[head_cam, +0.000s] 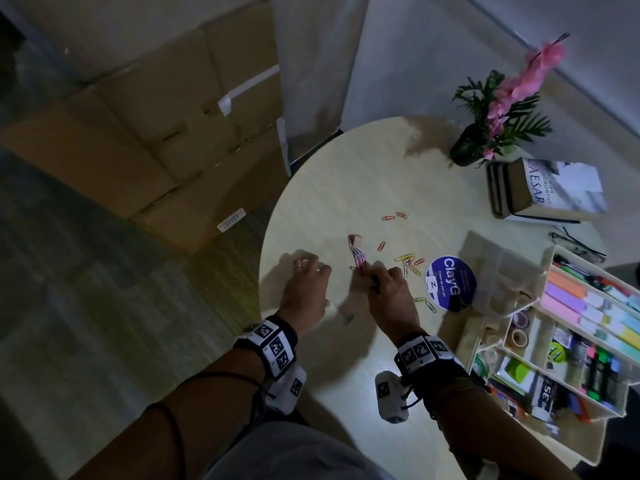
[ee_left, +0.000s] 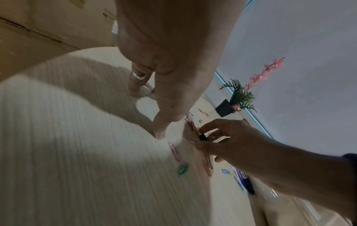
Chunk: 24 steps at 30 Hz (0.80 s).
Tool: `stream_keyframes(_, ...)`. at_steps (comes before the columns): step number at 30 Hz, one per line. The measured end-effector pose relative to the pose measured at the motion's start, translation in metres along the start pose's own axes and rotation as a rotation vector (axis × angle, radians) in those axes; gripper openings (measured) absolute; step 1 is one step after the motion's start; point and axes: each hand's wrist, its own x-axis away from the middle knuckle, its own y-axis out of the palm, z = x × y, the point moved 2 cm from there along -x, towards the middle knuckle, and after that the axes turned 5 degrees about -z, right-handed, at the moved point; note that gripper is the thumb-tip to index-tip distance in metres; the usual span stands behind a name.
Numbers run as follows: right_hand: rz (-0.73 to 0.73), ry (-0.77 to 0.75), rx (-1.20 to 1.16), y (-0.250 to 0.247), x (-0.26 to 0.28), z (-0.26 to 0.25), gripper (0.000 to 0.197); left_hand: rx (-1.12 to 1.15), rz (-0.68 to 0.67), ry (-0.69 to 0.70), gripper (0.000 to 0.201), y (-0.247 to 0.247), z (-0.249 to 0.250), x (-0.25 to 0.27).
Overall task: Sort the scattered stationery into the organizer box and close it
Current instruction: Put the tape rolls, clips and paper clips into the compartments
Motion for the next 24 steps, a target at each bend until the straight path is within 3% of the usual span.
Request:
stream_keyframes(5, 0.059, -0.033, -0.024, -0.005, 0.003, -0.007, 0.036, -0.021, 0.004, 0.007, 0.067, -0.003, 0.000, 0.003)
stream_keyframes(11, 0.072, 0.069, -0.035, -0.002, 0.000, 0.003, 0.027, -0.072, -0.015, 0.009, 0.066, -0.005, 0.001, 0.001)
stream_keyframes(16, 0.071, 0.082, -0.042, -0.003, 0.002, 0.009, 0.029, 0.002, 0.025, -0.018, 0.042, -0.031, 0.011, -0.021)
stream_keyframes(18, 0.083, 0.099, -0.061, -0.006, 0.005, 0.010, 0.029, 0.047, 0.041, 0.042, 0.043, -0.042, 0.020, -0.039)
stream_keyframes(22, 0.137, 0.098, -0.114, -0.019, 0.019, 0.010, 0.027, 0.064, 0.037, 0.291, 0.067, -0.053, 0.038, -0.076)
stream_keyframes(24, 0.173, 0.076, -0.133, -0.028, 0.028, 0.010, 0.026, -0.007, 0.002, 0.355, 0.058, -0.052, 0.042, -0.089)
